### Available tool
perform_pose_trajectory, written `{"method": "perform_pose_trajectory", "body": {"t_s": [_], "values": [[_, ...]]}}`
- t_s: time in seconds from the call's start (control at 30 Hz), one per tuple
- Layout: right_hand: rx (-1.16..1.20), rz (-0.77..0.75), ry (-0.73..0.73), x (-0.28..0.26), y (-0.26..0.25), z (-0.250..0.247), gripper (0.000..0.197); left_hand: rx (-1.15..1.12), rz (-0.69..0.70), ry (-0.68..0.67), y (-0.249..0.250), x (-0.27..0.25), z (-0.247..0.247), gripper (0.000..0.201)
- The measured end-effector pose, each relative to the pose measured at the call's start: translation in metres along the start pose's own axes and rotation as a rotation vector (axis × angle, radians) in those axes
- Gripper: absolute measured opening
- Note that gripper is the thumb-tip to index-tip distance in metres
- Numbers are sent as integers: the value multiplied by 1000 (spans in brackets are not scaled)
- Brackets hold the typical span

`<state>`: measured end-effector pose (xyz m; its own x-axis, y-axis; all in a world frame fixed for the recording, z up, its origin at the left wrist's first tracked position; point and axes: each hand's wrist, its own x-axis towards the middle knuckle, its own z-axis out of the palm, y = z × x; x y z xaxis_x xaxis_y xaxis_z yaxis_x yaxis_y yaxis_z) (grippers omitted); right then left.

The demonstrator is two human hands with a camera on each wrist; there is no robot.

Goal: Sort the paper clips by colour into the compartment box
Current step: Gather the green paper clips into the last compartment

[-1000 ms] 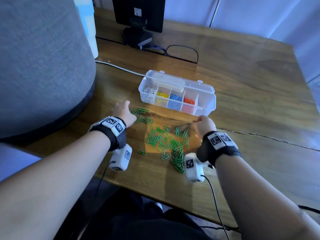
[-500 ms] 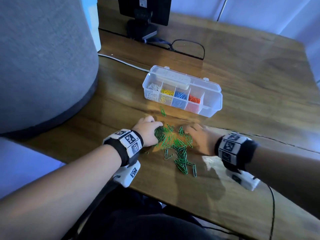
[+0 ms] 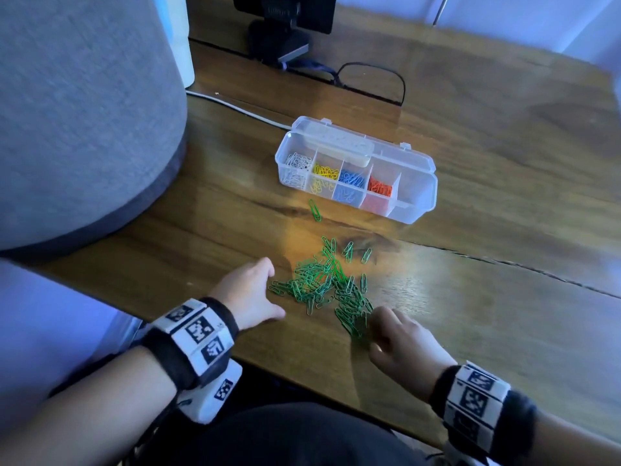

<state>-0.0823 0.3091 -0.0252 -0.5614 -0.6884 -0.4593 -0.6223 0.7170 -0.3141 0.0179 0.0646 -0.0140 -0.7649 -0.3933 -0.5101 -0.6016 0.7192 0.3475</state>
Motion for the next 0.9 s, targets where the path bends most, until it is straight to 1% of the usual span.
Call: {"method": "perform_pose_trajectory", "body": {"t_s": [0.07, 0.1, 0.2, 0.27, 0.3, 0.33, 0.37, 0.43, 0.47, 0.5, 0.53, 0.6, 0.63, 0.7, 0.8, 0.83, 0.9], "values": [[13, 11, 14, 15, -10, -3, 24, -5, 52, -1, 19, 0, 15, 61], [20, 18, 17, 25, -14, -4, 22, -5, 70, -5, 28, 2, 22, 58], [81, 23, 22, 50, -22, -14, 16, -36, 119, 20, 47, 14, 32, 43], [178, -1, 99, 61, -21, -23, 18, -62, 167, 72, 51, 27, 26, 37], [236, -6, 141, 65, -18, -28, 26, -78, 183, 100, 51, 33, 18, 40], [256, 9, 140, 68, -15, -34, 41, -92, 189, 119, 50, 40, 9, 48], [239, 26, 93, 69, -12, -40, 63, -100, 183, 121, 48, 46, 0, 61], [137, 31, -44, 66, -12, -45, 109, -55, 145, 54, 44, 56, -15, 100], [80, 14, -81, 63, -14, -45, 124, 3, 129, 1, 44, 58, -19, 115], [37, -9, -95, 59, -18, -42, 130, 65, 128, -46, 45, 59, -21, 126], [10, -30, -90, 57, -21, -37, 131, 111, 142, -83, 47, 58, -20, 131], [-4, -50, -48, 59, -27, -29, 121, 141, 184, -123, 56, 57, -11, 131], [4, -48, -21, 63, -28, -28, 113, 127, 193, -114, 59, 57, -6, 126], [36, -37, 15, 75, -27, -32, 92, 58, 189, -43, 60, 58, 2, 106], [30, -43, 69, 88, -24, -39, 53, -57, 184, 92, 57, 58, 11, 67], [12, -49, 86, 90, -23, -40, 44, -86, 187, 126, 57, 57, 12, 58], [10, -47, 94, 91, -21, -42, 35, -132, 191, 165, 59, 57, 15, 45]]}}
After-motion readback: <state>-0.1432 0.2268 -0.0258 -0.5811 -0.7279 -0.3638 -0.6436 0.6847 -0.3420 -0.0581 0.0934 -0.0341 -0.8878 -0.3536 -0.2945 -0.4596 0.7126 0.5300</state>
